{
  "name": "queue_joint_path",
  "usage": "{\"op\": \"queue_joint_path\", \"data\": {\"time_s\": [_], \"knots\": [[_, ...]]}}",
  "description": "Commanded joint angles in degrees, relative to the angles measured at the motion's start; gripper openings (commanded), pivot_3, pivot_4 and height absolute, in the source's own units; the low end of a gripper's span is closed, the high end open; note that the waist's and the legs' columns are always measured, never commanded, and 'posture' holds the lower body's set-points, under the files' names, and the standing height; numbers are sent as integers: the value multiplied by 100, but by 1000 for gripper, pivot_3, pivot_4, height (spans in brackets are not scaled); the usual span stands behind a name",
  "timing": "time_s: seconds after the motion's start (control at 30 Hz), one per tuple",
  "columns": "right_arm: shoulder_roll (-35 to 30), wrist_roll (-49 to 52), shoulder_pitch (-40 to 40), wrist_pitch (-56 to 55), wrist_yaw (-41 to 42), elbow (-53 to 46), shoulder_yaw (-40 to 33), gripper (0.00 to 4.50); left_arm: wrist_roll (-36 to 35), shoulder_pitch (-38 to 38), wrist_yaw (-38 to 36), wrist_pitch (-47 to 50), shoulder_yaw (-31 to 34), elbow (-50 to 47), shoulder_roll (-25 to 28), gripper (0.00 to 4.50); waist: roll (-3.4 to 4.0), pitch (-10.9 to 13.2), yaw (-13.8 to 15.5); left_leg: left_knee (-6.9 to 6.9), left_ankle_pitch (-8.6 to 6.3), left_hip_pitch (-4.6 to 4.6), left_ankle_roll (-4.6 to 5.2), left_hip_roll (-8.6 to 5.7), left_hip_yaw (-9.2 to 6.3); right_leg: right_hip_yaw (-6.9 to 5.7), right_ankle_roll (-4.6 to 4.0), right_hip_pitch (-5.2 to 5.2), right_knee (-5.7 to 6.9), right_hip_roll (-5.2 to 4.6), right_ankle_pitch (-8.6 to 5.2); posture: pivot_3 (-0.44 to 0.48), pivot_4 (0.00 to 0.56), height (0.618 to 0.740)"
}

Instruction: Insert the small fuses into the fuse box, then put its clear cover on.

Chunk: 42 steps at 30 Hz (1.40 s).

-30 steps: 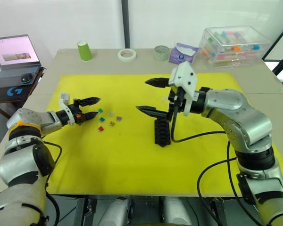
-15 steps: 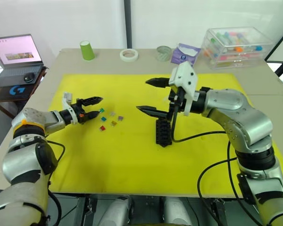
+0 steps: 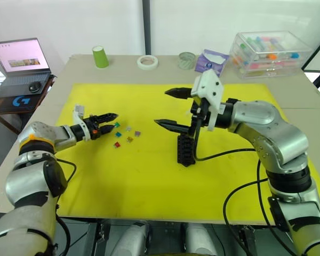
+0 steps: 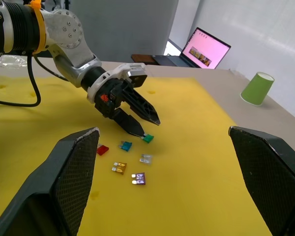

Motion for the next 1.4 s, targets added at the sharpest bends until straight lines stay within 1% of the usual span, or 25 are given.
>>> {"op": "queue_joint_path", "data": {"time_s": [0.03,0.37,0.47,0.5,0.7,0.8,0.87,1.33,1.37,1.4], "knots": [[-33,43,-102,-35,-25,-243,-176,4500,69,-63,60,-30,-2,125,-13,3305,0,0,1,0,0,0,0,0,0,0,0,0,0,0,0,0,150,740],[-29,25,-93,-72,-18,-228,-160,4500,196,-37,35,-127,-73,171,-21,3305,0,0,-1,0,0,0,0,0,0,0,0,0,0,0,0,0,150,740],[-26,34,-95,-60,-24,-241,-161,4500,214,-25,5,-115,-93,159,-16,2719,0,0,-3,0,0,0,0,0,0,0,0,0,0,0,0,0,150,740],[-30,29,-88,-64,-19,-240,-154,4500,216,-26,34,-120,-70,178,-14,2435,0,0,-5,0,0,0,0,0,0,0,0,0,0,0,0,0,150,740],[-54,-3,-62,-82,18,-248,-107,4500,304,-27,-38,-172,-113,177,-18,2435,0,0,-9,-1,0,0,0,0,0,0,0,-1,0,1,0,0,150,740],[-53,-6,-58,-80,15,-250,-106,4500,325,-27,-18,-208,-113,194,-20,1790,0,0,-11,-1,0,0,0,0,0,0,0,-1,0,0,0,0,150,740],[-68,-19,-38,-80,25,-261,-86,4500,354,-22,-54,-213,-147,191,-30,1134,0,0,-13,-1,0,0,0,0,0,0,0,-1,0,1,0,0,150,740],[-89,-29,-1,-69,16,-286,-63,4500,456,-1,-178,-243,-280,178,-85,1134,0,0,-13,-2,0,0,0,0,0,-1,0,-2,0,0,0,0,150,740],[-93,-34,2,-74,20,-285,-58,4500,456,-1,-182,-240,-282,180,-84,756,0,0,-13,-2,0,0,0,0,1,-1,0,-2,-1,1,0,0,150,740],[-93,-32,1,-72,21,-287,-57,4500,461,1,-181,-239,-285,180,-81,512,0,0,-14,-2,0,0,0,0,1,-1,0,-2,-1,1,0,0,150,740]]}}
